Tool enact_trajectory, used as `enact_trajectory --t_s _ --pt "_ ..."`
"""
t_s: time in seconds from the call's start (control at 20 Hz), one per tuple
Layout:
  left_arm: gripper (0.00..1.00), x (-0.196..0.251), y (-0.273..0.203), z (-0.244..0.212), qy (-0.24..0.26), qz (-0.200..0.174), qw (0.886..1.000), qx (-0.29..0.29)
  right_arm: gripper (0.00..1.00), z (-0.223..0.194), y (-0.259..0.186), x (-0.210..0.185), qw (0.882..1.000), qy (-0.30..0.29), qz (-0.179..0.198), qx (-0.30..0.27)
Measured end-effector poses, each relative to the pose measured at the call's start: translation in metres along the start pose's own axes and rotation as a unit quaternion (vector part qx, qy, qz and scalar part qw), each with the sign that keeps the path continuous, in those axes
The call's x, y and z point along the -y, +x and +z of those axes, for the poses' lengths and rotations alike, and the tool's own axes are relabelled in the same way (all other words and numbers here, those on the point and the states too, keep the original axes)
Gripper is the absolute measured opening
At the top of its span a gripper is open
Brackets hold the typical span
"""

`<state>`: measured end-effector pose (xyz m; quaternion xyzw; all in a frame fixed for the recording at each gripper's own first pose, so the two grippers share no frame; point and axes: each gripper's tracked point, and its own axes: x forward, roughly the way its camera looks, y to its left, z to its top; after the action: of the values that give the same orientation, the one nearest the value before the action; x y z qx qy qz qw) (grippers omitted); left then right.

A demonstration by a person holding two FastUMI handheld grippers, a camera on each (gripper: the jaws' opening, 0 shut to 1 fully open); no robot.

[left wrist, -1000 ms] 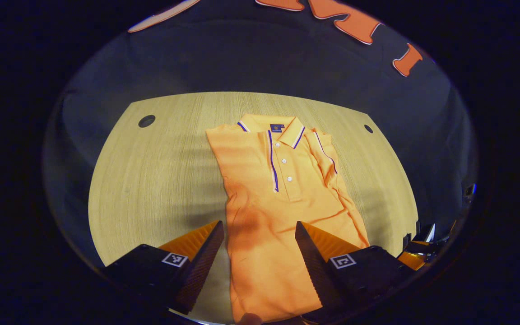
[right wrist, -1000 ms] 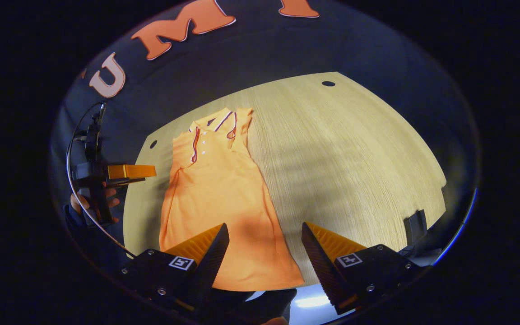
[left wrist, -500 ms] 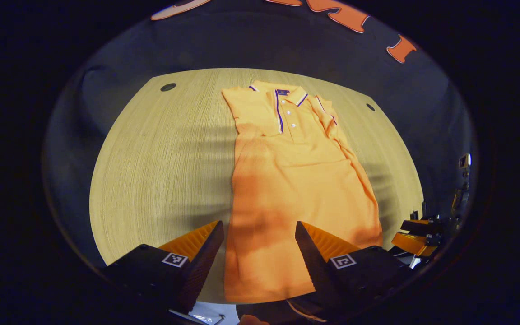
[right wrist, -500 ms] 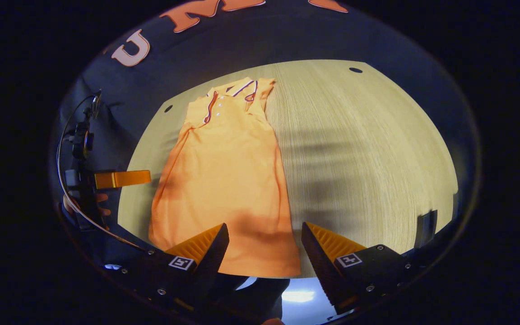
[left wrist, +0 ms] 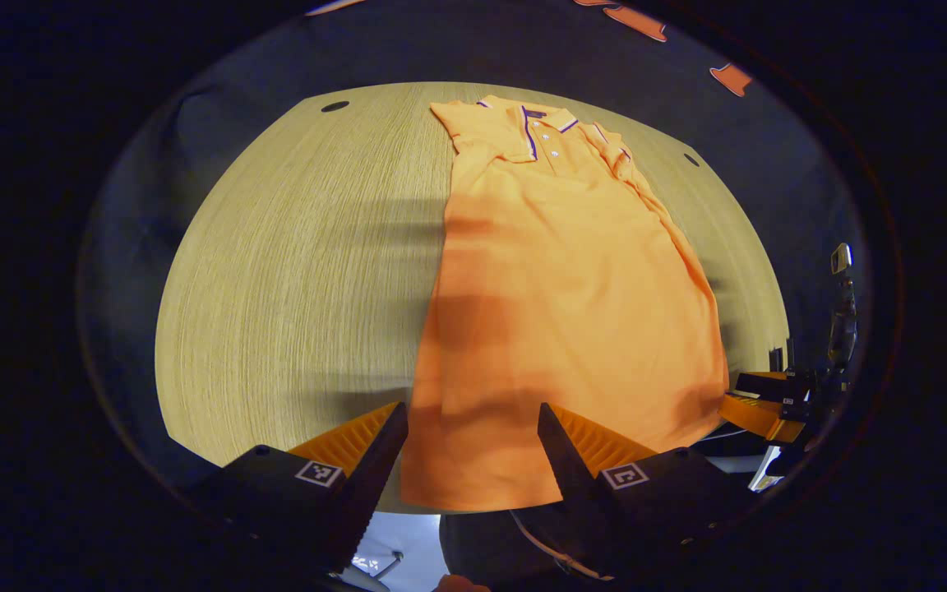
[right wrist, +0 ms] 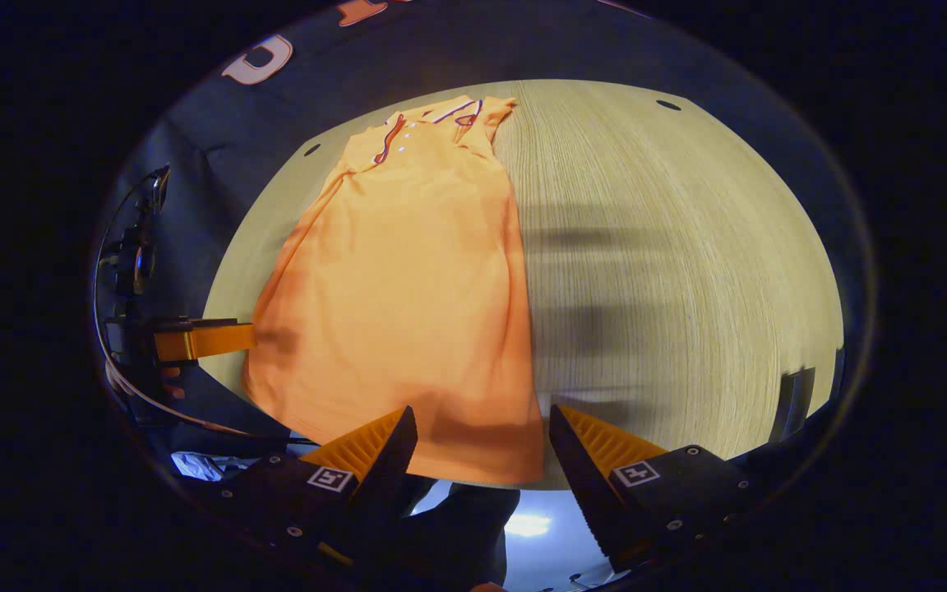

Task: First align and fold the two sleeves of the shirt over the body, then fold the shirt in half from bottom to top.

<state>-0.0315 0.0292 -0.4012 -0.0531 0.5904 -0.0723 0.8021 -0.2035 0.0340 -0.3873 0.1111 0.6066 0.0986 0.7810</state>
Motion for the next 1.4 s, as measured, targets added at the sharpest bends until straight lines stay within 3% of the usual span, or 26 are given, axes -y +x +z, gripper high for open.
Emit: enact_trajectory --t_s 0.4,0.6,0.7,0.75,0.8,0.85,0.9,0.95,1.0,1.1,1.15,1.2,1.25,1.4 --pt "0.98 -0.019 0.01 -0.058 0.033 0.04 0.998 -0.039 0.99 -0.02 0.011 0.005 0.999 -0.046 -0.029 -0.009" --pt "0.99 -0.013 0.009 -0.057 0.075 0.038 0.996 -0.001 0.99 -0.022 0.012 0.008 0.996 -0.07 -0.051 0.005" --pt "0.99 -0.014 0.012 -0.056 0.08 0.035 0.996 0.001 0.94 -0.023 0.012 0.013 0.994 -0.086 -0.071 0.005" --pt "0.99 -0.014 0.011 -0.057 0.077 0.037 0.996 0.002 0.82 -0.021 0.011 0.017 0.993 -0.085 -0.082 0.005" --pt "0.99 -0.013 0.012 -0.054 0.071 0.039 0.997 0.002 0.83 -0.02 0.014 0.018 0.994 -0.077 -0.081 0.006" --pt "0.99 -0.012 0.013 -0.051 0.068 0.039 0.997 0.006 0.7 -0.017 0.014 0.019 0.994 -0.068 -0.081 0.011" --pt "0.94 -0.008 0.014 -0.047 0.063 0.039 0.997 0.009 0.62 -0.013 0.014 0.022 0.996 -0.043 -0.078 0.022" --pt "0.81 -0.004 0.016 -0.046 0.06 0.041 0.997 0.008 0.35 -0.011 0.015 0.02 0.997 -0.017 -0.069 0.029" --pt "0.74 0.0 0.019 -0.042 0.057 0.039 0.998 0.008 0.25 -0.01 0.018 0.015 0.998 -0.006 -0.054 0.025" --pt "0.43 0.01 0.022 -0.039 0.049 0.039 0.998 0.015 0.19 -0.006 0.019 0.009 0.999 -0.003 -0.033 0.022" --pt "0.09 0.012 0.021 -0.038 0.049 0.042 0.998 0.015 0.19 -0.003 0.022 0.004 0.999 -0.008 -0.02 0.026" --pt "0.1 0.013 0.019 -0.037 0.053 0.041 0.998 0.015 0.19 -0.004 0.02 0.005 0.999 0.007 -0.018 0.025" --pt "0.1 0.015 0.018 -0.035 0.051 0.037 0.998 0.024 0.06 -0.001 0.027 0.0 0.999 0.026 -0.005 0.034" --pt "0.01 0.018 0.021 -0.032 0.042 0.033 0.998 0.029 0.06 0.005 0.023 -0.015 0.999 0.022 0.013 0.04"
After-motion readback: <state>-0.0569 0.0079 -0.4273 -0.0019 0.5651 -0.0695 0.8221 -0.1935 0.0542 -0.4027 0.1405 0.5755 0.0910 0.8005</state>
